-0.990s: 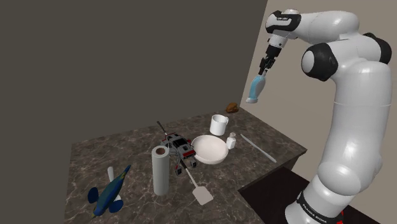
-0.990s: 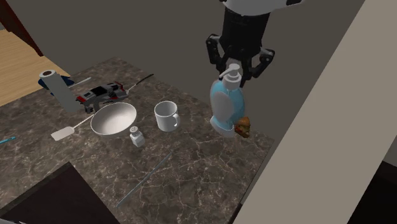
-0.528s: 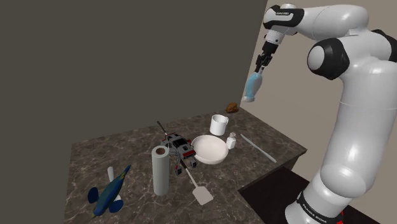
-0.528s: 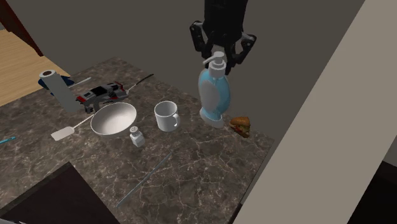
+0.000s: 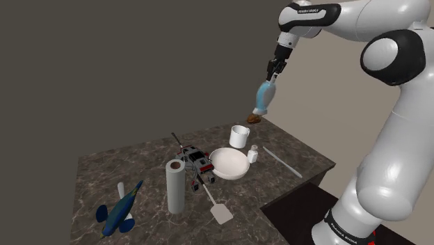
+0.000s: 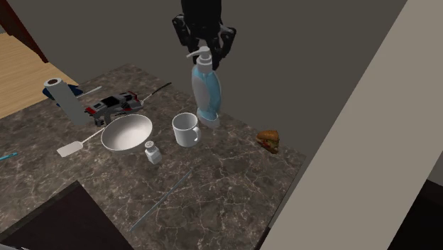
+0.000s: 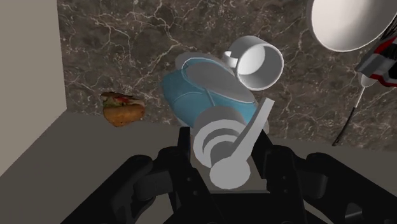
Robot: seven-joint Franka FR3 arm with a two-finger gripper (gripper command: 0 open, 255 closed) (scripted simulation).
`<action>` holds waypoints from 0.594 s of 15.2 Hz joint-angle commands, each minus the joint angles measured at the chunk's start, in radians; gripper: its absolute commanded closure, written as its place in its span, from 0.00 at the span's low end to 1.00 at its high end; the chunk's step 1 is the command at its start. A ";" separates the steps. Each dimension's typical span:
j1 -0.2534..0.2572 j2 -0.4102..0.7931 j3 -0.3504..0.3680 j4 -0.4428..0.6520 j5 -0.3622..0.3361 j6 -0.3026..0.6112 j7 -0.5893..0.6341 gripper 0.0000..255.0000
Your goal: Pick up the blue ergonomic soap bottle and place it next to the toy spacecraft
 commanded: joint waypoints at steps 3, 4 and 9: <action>0.063 -0.060 0.049 -0.064 -0.045 0.030 0.112 1.00; 0.077 -0.072 0.062 -0.078 -0.054 0.036 0.139 1.00; 0.140 -0.113 0.128 -0.123 -0.087 0.061 0.270 1.00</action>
